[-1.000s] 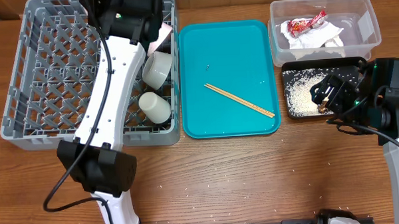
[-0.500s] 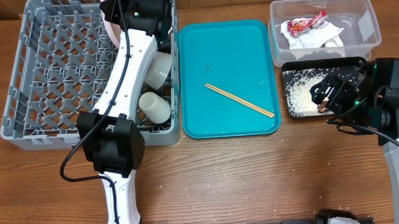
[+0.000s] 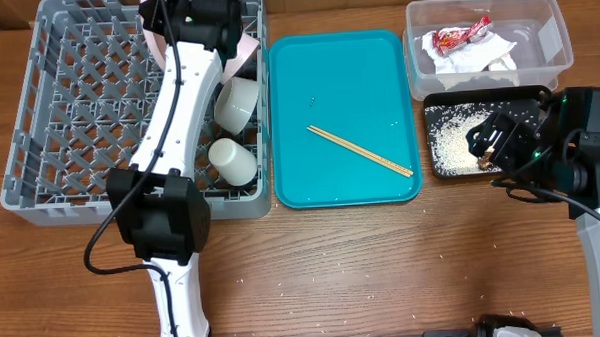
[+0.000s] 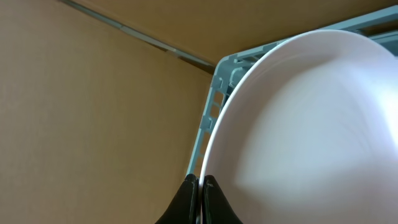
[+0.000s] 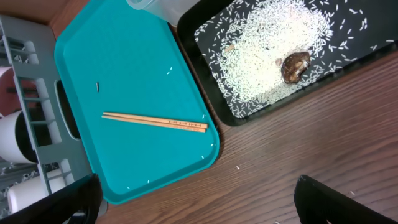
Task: Sort waste into correct bins and load items into the dishwasher
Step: 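Lift the white plate with the left gripper into the rack, then stand the plate upright in the rack and release it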
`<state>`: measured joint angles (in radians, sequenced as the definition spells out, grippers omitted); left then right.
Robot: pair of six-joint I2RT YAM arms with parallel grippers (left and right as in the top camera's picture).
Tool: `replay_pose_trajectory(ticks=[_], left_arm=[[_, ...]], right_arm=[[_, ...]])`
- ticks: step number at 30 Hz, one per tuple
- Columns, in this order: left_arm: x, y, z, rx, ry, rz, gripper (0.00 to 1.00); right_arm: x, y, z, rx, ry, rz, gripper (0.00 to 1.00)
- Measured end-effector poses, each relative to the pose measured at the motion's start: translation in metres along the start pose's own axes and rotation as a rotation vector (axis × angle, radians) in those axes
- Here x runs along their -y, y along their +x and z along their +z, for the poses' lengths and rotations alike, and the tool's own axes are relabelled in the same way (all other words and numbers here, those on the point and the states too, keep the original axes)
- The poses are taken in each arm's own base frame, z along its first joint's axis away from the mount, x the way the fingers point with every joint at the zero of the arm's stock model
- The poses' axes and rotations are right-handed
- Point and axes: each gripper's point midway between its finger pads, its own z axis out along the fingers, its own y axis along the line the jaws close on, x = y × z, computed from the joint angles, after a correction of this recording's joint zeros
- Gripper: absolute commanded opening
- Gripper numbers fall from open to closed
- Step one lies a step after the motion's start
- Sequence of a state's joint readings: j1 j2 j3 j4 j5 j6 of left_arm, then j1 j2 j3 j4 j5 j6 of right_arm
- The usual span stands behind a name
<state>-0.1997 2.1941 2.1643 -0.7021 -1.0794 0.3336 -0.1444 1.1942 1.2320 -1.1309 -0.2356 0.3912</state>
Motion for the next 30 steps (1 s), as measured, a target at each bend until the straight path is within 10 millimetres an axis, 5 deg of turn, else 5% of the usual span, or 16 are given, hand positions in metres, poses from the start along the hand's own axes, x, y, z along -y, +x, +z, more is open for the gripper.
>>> replay_pose_trajectory(ticks=[9,14,20,30], left_arm=[[0.013,0.001,0.010,0.005,0.064,0.011,0.04],[0.042,0.010,0.022,-0.019,0.086,0.060,0.04],[0.074,0.023,0.036,-0.054,0.100,0.107,0.44],[0.077,0.025,0.033,-0.060,0.134,0.048,0.69]], right_arm=[[0.000,0.000,0.000,0.000,0.000,0.001,1.00],[0.000,0.000,0.000,0.001,0.000,-0.001,1.00],[0.000,0.000,0.000,0.000,0.000,0.000,1.00],[0.000,0.000,0.000,0.000,0.000,0.000,1.00]])
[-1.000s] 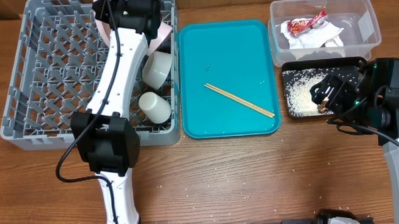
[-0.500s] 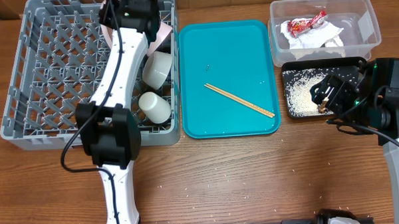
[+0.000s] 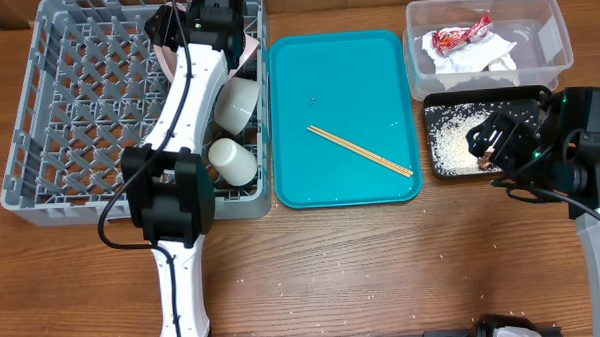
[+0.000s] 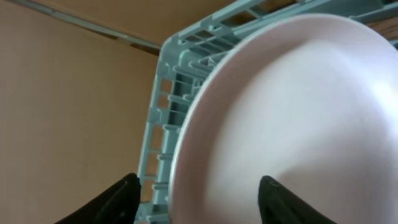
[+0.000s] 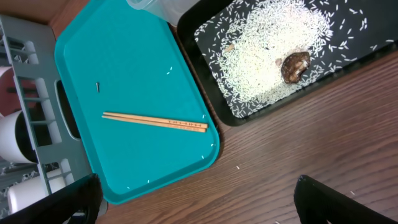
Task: Sort waste into correct bins and load items into the dishwasher
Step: 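Stand the plate upright in the rack and release it, then reach the left gripper to the wooden chopsticks on the teal tray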
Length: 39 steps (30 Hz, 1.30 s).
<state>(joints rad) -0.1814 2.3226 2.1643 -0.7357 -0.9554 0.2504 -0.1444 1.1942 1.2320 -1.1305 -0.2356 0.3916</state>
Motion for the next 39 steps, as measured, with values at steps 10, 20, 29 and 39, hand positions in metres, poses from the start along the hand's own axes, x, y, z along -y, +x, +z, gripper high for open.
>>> replay_pose_trajectory(ticks=[10,20,29,39], left_arm=[[-0.038,-0.027,-0.114,0.191,0.498,-0.182,0.73],[0.073,-0.021,-0.305,0.163,1.198,-0.220,0.79],[0.249,0.023,-0.318,-0.080,1.247,-0.123,1.00],[0.296,0.062,-0.306,-0.299,1.276,-0.120,0.67]], right_arm=[[0.000,0.000,0.000,-0.001,0.000,0.001,1.00],[0.000,0.000,0.000,-0.001,0.000,0.000,1.00],[0.000,0.000,0.000,-0.001,0.000,0.000,1.00],[0.000,0.000,0.000,0.000,0.000,0.000,1.00]])
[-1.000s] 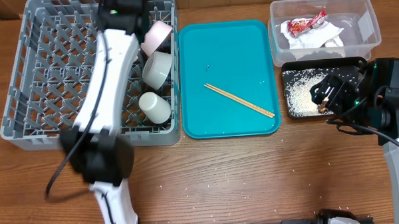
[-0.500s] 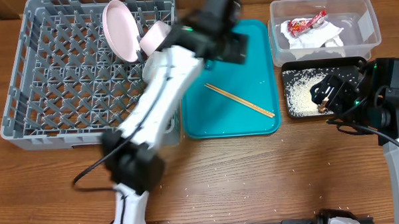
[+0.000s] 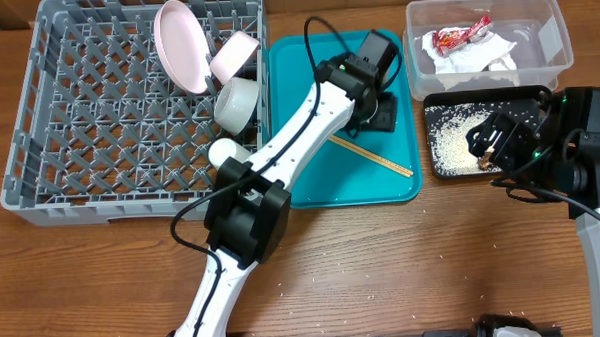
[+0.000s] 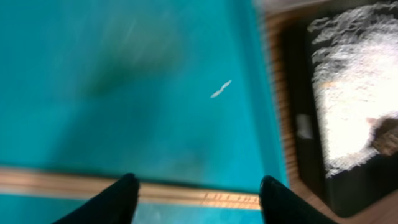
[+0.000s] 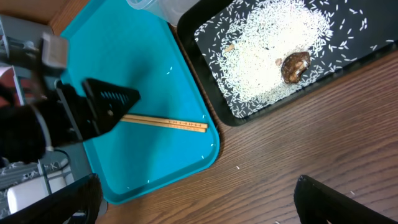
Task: Sort waste into correct bins and load items into the dishwasher
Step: 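Reach the left gripper to the wooden chopsticks on the teal tray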
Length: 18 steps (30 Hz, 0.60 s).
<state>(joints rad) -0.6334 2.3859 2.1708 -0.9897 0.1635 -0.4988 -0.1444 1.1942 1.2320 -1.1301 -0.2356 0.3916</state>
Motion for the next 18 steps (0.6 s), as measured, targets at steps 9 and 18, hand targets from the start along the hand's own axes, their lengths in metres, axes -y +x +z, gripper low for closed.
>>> replay_pose_trajectory(ticks=[9,18], left_arm=[[-0.034,0.022,0.038,-0.068,-0.145,-0.329,0.72],[-0.037,0.018,0.038,-0.038,-0.168,-0.389,0.72]], right_arm=[[0.000,0.000,0.000,-0.001,0.000,-0.001,1.00],[0.000,0.000,0.000,0.000,0.000,0.000,1.00]])
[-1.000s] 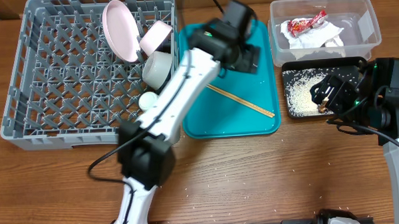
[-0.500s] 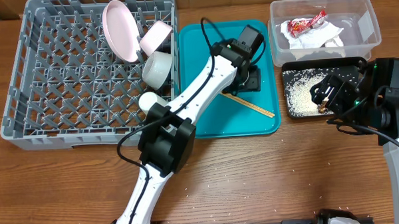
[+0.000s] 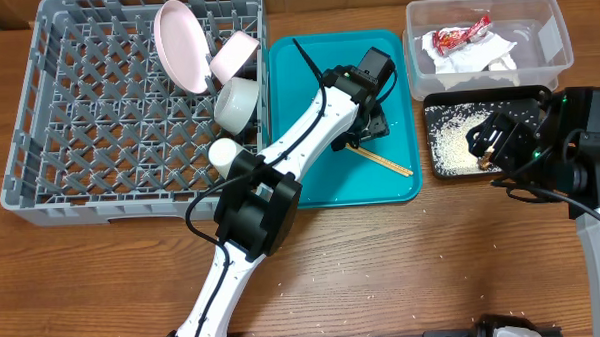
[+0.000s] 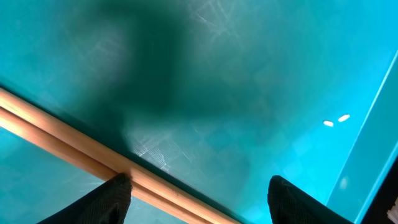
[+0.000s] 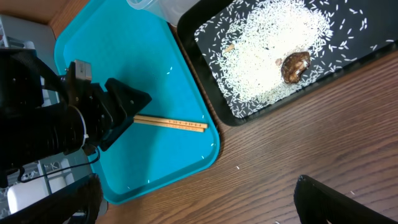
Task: Sort waste into correct bins and load items into the dishwasher
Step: 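Reach the left gripper to the wooden chopsticks on the teal tray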
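A pair of wooden chopsticks [image 3: 388, 164] lies on the teal tray [image 3: 307, 78]. My left gripper [image 3: 363, 123] is down low over them and open. In the left wrist view the chopsticks [image 4: 74, 152] run slantwise between the two fingertips [image 4: 115, 198], and the left one is right at the sticks. From the right wrist view the chopsticks [image 5: 177, 124] stick out to the right of the left gripper [image 5: 132, 106]. My right gripper [image 5: 196, 208] is open and holds nothing, above the wood beside the black rice tray [image 3: 447, 133].
The grey dish rack [image 3: 101, 210] at the left holds a pink plate [image 3: 175, 33], a pink bowl [image 3: 234, 53] and two white cups [image 3: 238, 103]. A clear bin [image 3: 551, 40] with wrappers stands at the back right. A brown lump [image 5: 294, 65] lies in the rice.
My left gripper was over the tray's right part with the chopsticks at the bottom of its view. Now it is lower and closer, with the sticks between its open fingers. The right arm has not moved.
My left gripper was shut on the pink plate's rim over the rack's far right corner. Then it was open with the plate standing in the rack. After that it was over the teal tray, and now it is low over the chopsticks.
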`<state>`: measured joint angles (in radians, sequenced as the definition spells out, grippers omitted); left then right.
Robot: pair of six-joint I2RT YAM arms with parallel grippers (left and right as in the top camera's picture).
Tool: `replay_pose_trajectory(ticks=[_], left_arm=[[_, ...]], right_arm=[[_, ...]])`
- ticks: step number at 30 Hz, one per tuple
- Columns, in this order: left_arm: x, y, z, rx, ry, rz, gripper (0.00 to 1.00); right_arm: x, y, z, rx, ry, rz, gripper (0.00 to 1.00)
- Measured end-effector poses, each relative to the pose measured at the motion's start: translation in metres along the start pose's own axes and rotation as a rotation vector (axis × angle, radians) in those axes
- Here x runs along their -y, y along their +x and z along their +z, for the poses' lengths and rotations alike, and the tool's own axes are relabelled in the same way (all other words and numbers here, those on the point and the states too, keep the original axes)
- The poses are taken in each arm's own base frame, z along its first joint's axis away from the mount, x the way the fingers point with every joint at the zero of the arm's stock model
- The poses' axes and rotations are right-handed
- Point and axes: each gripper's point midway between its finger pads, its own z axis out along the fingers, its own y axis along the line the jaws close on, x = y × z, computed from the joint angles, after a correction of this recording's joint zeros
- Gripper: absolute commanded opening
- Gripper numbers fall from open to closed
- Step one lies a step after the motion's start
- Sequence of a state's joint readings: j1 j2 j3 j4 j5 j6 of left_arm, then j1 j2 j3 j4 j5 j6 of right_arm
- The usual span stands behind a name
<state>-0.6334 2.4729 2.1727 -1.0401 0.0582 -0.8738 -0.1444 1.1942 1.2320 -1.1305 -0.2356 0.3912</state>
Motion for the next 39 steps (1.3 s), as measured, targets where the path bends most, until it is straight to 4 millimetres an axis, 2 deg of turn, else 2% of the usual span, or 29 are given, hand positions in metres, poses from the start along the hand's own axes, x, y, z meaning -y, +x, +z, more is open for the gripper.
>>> replay_pose_trajectory(ticks=[10,21,29,39], left_arm=[[0.001,0.002,0.001,0.054,-0.048,0.007,0.72],[0.018,0.029,0.003,0.081,-0.077,0.067,0.72],[0.017,0.016,0.003,0.114,-0.068,0.033,0.74],[0.016,0.013,0.003,0.129,-0.072,-0.002,0.76]], right_arm=[[0.000,0.000,0.000,0.000,0.000,0.000,1.00],[0.000,0.000,0.000,-0.001,0.000,0.001,1.00],[0.000,0.000,0.000,0.000,0.000,0.000,1.00],[0.000,0.000,0.000,-0.001,0.000,0.000,1.00]])
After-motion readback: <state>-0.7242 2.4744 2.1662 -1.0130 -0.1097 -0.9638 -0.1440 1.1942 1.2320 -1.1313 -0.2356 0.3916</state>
